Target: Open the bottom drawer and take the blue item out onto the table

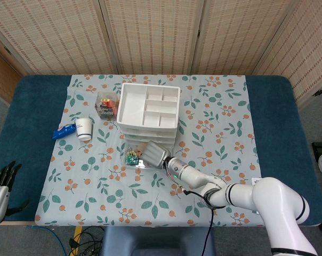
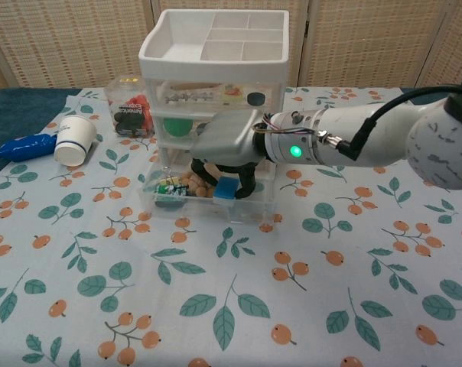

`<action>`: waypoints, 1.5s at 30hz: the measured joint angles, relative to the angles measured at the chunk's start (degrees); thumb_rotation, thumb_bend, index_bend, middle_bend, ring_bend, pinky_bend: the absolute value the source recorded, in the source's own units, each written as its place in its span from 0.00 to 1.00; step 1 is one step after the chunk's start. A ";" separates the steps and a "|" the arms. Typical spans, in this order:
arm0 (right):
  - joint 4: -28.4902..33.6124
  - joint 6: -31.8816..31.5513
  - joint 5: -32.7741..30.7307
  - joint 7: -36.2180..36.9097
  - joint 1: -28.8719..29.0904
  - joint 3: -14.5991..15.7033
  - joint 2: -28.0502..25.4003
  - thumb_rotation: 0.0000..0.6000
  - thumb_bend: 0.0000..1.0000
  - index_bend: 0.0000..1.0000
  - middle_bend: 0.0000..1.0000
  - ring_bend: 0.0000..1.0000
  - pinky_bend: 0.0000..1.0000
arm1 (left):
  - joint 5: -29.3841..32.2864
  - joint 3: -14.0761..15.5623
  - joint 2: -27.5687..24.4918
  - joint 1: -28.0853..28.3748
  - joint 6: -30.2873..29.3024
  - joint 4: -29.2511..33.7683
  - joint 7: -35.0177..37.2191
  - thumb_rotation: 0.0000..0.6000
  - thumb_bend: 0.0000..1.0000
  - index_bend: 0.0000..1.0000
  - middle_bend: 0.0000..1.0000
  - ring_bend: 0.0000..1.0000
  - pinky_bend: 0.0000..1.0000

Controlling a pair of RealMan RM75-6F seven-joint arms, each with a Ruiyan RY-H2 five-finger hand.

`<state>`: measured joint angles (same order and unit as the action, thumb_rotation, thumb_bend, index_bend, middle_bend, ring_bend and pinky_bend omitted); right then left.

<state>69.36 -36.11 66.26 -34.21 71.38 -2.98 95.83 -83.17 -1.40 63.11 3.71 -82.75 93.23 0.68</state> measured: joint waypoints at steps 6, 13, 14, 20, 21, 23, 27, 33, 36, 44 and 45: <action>5.59 -3.92 0.47 -0.11 -1.87 -0.71 -3.70 1.00 0.50 0.53 0.87 0.99 1.00 | -0.40 0.00 -0.01 0.20 0.04 0.28 -0.14 1.00 0.18 0.04 0.00 0.03 0.08; 14.48 -9.49 1.16 -0.63 -5.66 -0.67 -10.34 1.00 0.50 0.53 0.87 0.99 1.00 | -0.91 -0.08 0.05 0.42 -0.17 0.85 -0.65 1.00 0.18 0.04 0.00 0.03 0.08; 16.12 -10.51 1.32 -0.59 -6.68 -0.40 -11.71 1.00 0.50 0.53 0.87 0.99 1.00 | -0.94 -0.08 0.06 0.46 -0.16 0.92 -0.75 1.00 0.18 0.04 0.00 0.03 0.08; 21.97 -15.34 3.06 0.59 -12.97 2.63 -17.18 1.00 0.51 0.53 0.87 0.99 1.00 | -1.63 -0.23 0.19 1.04 -0.02 1.66 -1.40 1.00 0.18 0.04 0.00 0.03 0.08; 22.32 -15.91 3.30 0.95 -13.89 3.14 -17.45 1.00 0.51 0.53 0.87 0.99 1.00 | -1.81 -0.25 0.23 1.17 0.00 1.81 -1.56 1.00 0.18 0.04 0.00 0.03 0.08; 22.54 -16.93 3.74 1.69 -15.87 4.30 -17.71 1.00 0.52 0.53 0.87 0.99 1.00 | -2.21 -0.25 0.34 1.49 0.18 2.21 -2.01 1.00 0.18 0.04 0.00 0.03 0.08; 20.55 -17.42 4.24 2.18 -18.14 5.93 -16.78 1.00 0.51 0.53 0.87 0.99 1.00 | -2.89 -0.19 0.56 1.90 0.31 2.91 -2.67 1.00 0.18 0.04 0.00 0.03 0.08; 15.29 -16.10 4.05 2.97 -20.18 6.72 -12.73 1.00 0.52 0.53 0.87 0.99 1.00 | -2.82 0.00 0.46 1.83 0.18 3.24 -3.00 1.00 0.18 0.04 0.00 0.03 0.08; 13.20 -14.80 3.95 3.27 -20.76 6.73 -10.93 1.00 0.51 0.46 0.87 0.99 1.00 | -2.63 0.15 0.34 1.65 0.10 3.15 -2.89 1.00 0.18 0.04 0.00 0.03 0.08; 12.97 -14.50 4.13 2.48 -21.99 5.94 -10.56 1.00 0.51 0.19 0.86 0.99 1.00 | -2.42 0.25 0.37 1.60 0.15 2.88 -2.48 1.00 0.18 0.04 0.00 0.03 0.08; 13.19 -14.81 4.21 2.46 -22.24 5.92 -10.79 1.00 0.51 0.16 0.86 0.99 1.00 | -2.43 0.25 0.39 1.62 0.16 2.85 -2.41 1.00 0.18 0.04 0.00 0.03 0.08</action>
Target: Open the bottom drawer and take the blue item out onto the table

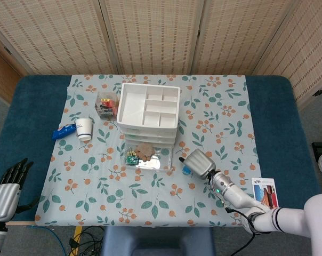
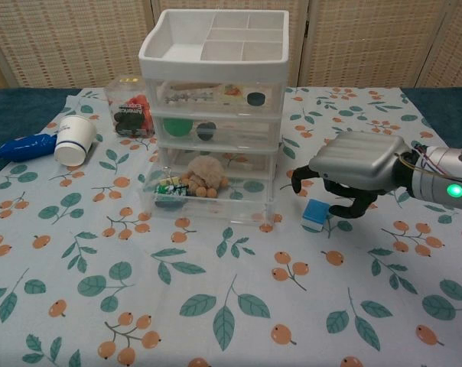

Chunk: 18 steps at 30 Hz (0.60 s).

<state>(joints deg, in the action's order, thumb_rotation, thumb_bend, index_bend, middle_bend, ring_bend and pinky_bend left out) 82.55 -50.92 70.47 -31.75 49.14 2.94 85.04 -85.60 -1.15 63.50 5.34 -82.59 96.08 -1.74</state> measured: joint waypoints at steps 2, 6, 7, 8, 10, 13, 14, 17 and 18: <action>0.78 -1.15 0.29 0.12 -0.82 -0.02 -0.87 1.00 0.51 0.14 0.85 0.99 1.00 | -0.02 -0.01 0.05 0.04 0.02 -0.15 0.25 1.00 0.18 0.04 0.00 0.03 0.08; 2.94 -4.87 1.30 0.78 -2.98 -0.04 -3.46 1.00 0.51 0.13 0.82 0.98 1.00 | 0.18 -0.12 0.04 0.15 0.18 -0.60 0.74 1.00 0.18 0.04 0.00 0.03 0.08; 3.65 -6.09 1.55 0.98 -3.65 -0.06 -4.30 1.00 0.51 0.13 0.81 0.97 1.00 | 0.27 -0.21 0.03 0.24 0.26 -0.74 0.85 1.00 0.18 0.04 0.00 0.03 0.08; 4.74 -7.93 1.88 1.27 -4.68 -0.09 -5.56 1.00 0.51 0.13 0.81 0.96 1.00 | 0.33 -0.27 0.05 0.31 0.32 -0.85 0.93 1.00 0.18 0.04 0.00 0.03 0.08; 6.64 -11.11 2.38 1.76 -6.49 -0.14 -7.71 1.00 0.51 0.13 0.80 0.94 1.00 | 0.38 -0.37 0.17 0.52 0.55 -0.97 1.02 1.00 0.18 0.04 0.00 0.03 0.08; 9.92 -17.15 3.31 2.68 -10.19 -0.16 -11.50 1.00 0.51 0.13 0.80 0.92 1.00 | 0.19 -0.45 0.54 0.95 0.94 -1.01 0.94 1.00 0.18 0.04 0.00 0.03 0.08; 11.16 -19.69 3.66 3.07 -11.93 -0.12 -12.95 1.00 0.51 0.13 0.79 0.90 1.00 | 0.11 -0.46 0.66 1.09 1.06 -0.99 0.86 1.00 0.18 0.04 0.00 0.03 0.08; 13.94 -26.00 4.41 4.24 -16.95 0.19 -16.19 1.00 0.50 0.13 0.73 0.84 1.00 | -0.11 -0.56 0.94 1.51 1.34 -0.73 0.41 1.00 0.18 0.04 0.00 0.03 0.08; 14.60 -27.83 4.66 4.67 -18.61 0.38 -16.96 1.00 0.50 0.13 0.71 0.82 1.00 | -0.18 -0.59 0.99 1.63 1.41 -0.59 0.25 1.00 0.18 0.04 0.00 0.03 0.08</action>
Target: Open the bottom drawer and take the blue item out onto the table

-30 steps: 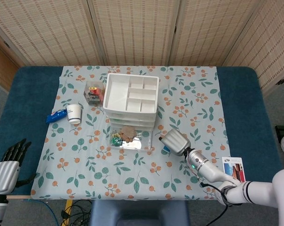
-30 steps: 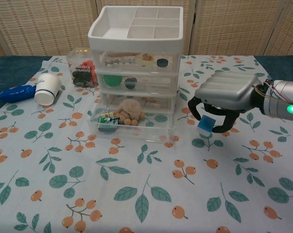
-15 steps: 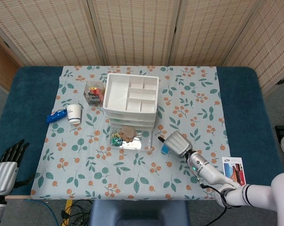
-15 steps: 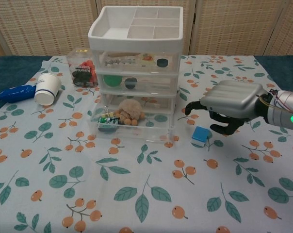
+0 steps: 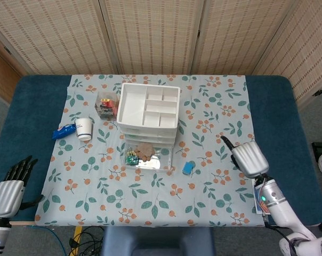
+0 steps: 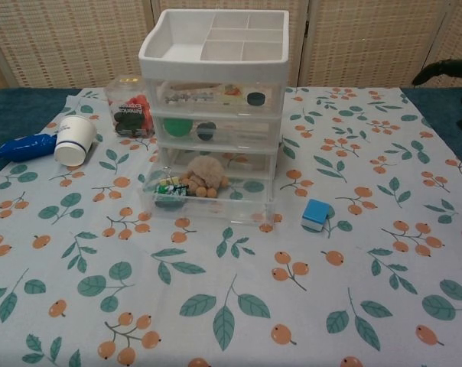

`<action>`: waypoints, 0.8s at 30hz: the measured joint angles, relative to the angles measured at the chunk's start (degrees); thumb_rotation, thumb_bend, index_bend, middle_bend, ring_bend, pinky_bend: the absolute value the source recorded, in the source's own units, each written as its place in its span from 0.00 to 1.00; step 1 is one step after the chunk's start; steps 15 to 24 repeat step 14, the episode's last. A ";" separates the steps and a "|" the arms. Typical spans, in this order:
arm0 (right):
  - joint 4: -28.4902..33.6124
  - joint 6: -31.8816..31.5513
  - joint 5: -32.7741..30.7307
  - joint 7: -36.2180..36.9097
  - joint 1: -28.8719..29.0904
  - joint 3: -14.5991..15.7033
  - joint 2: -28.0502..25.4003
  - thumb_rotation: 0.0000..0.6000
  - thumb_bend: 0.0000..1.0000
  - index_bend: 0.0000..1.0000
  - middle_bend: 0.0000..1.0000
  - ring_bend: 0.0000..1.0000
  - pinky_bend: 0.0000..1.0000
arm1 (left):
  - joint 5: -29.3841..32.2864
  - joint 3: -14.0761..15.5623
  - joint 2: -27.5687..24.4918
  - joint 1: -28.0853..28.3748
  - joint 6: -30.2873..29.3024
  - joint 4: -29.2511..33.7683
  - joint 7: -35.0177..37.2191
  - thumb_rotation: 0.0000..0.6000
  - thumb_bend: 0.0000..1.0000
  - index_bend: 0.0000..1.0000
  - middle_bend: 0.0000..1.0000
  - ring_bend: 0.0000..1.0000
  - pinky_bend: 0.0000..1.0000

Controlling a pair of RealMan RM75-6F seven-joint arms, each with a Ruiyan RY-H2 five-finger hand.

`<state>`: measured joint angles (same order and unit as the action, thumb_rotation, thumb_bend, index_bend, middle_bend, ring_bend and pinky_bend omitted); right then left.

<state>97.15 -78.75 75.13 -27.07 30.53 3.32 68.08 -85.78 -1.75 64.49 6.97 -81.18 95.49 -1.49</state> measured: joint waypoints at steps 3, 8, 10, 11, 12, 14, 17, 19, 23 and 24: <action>1.50 -5.57 0.98 1.75 -5.52 0.90 -1.74 1.00 0.49 0.13 0.54 0.64 0.79 | -0.29 -0.07 0.15 0.38 0.20 0.62 -0.62 1.00 0.18 0.04 0.00 0.03 0.08; 2.68 -11.69 2.36 6.65 -13.01 2.43 -3.31 1.00 0.47 0.10 0.27 0.29 0.37 | -0.66 -0.23 0.52 0.83 0.15 1.86 -1.93 1.00 0.18 0.04 0.00 0.03 0.08; 2.55 -13.63 3.14 8.72 -15.34 2.76 -3.36 1.00 0.47 0.10 0.22 0.23 0.32 | -0.62 -0.30 0.54 0.78 -0.17 2.48 -2.60 1.00 0.18 0.04 0.00 0.03 0.08; 2.25 -14.92 3.79 10.05 -16.82 2.96 -3.25 1.00 0.47 0.10 0.21 0.22 0.32 | -0.59 -0.33 0.54 0.74 -0.35 2.80 -2.94 1.00 0.18 0.04 0.00 0.03 0.08; 1.90 -15.80 4.29 10.96 -17.87 3.10 -3.09 1.00 0.47 0.10 0.20 0.22 0.32 | -0.58 -0.36 0.55 0.69 -0.54 3.11 -3.27 1.00 0.18 0.04 0.00 0.03 0.08; 1.08 -17.13 5.22 12.56 -20.03 3.38 -2.70 1.00 0.47 0.10 0.20 0.22 0.32 | -0.59 -0.37 0.59 0.56 -0.93 3.74 -3.96 1.00 0.18 0.04 0.00 0.03 0.08; 1.08 -17.13 5.22 12.56 -20.03 3.38 -2.70 1.00 0.47 0.10 0.20 0.22 0.32 | -0.59 -0.37 0.59 0.56 -0.93 3.74 -3.96 1.00 0.18 0.04 0.00 0.03 0.08; 1.08 -17.13 5.22 12.56 -20.03 3.38 -2.70 1.00 0.47 0.10 0.20 0.22 0.32 | -0.59 -0.37 0.59 0.56 -0.93 3.74 -3.96 1.00 0.18 0.04 0.00 0.03 0.08; 1.08 -17.13 5.22 12.56 -20.03 3.38 -2.70 1.00 0.47 0.10 0.20 0.22 0.32 | -0.59 -0.37 0.59 0.56 -0.93 3.74 -3.96 1.00 0.18 0.04 0.00 0.03 0.08; 1.08 -17.13 5.22 12.56 -20.03 3.38 -2.70 1.00 0.47 0.10 0.20 0.22 0.32 | -0.59 -0.37 0.59 0.56 -0.93 3.74 -3.96 1.00 0.18 0.04 0.00 0.03 0.08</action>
